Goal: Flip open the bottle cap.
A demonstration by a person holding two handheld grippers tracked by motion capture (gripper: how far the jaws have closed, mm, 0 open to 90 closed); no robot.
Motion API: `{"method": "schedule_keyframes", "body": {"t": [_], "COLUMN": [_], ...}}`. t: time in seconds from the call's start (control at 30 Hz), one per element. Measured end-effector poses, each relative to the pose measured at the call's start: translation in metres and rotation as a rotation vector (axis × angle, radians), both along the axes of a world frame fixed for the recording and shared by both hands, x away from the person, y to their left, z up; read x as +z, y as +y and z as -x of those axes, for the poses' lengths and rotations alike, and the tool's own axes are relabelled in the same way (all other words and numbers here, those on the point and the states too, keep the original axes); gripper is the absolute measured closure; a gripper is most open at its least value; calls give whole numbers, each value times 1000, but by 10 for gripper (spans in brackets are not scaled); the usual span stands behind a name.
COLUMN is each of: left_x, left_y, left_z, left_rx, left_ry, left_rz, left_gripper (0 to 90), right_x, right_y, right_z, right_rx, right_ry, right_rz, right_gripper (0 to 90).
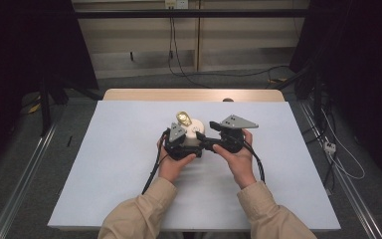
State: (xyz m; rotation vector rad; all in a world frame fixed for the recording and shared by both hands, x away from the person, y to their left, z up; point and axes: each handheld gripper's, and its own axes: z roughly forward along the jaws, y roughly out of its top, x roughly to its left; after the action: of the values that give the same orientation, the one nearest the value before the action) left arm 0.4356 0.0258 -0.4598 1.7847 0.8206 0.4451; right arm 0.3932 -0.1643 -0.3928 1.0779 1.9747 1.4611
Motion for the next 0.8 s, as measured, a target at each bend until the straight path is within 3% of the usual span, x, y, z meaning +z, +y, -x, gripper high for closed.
{"method": "schedule_keyframes", "body": {"t": [0.13, 0.33, 0.4, 0.53, 0.57, 0.8], "left_x": [0, 1, 2, 0, 0, 7], "left_y": [2, 5, 7, 11, 12, 32], "left_z": [0, 2, 3, 5, 7, 21], "left_rx": [-6, -22, -20, -39, -39, -45], "left_ry": [26, 52, 56, 103, 96, 72], "left_rz": [-5, -24, -41, -114, -95, -70], "left_gripper": [29, 29, 31, 38, 44, 47], "right_x": [-2, -8, -11, -18, -20, -27], "right_y": [-5, -13, -17, -25, -27, -37], "right_z": [4, 12, 15, 22, 24, 37], "right_rx": [-15, -25, -24, -27, -30, -32], "right_ry": [14, 2, 6, 6, 10, 16], "right_rz": [-13, -16, -16, 0, -1, 2], "right_gripper": [239, 206, 188, 176, 173, 163]}}
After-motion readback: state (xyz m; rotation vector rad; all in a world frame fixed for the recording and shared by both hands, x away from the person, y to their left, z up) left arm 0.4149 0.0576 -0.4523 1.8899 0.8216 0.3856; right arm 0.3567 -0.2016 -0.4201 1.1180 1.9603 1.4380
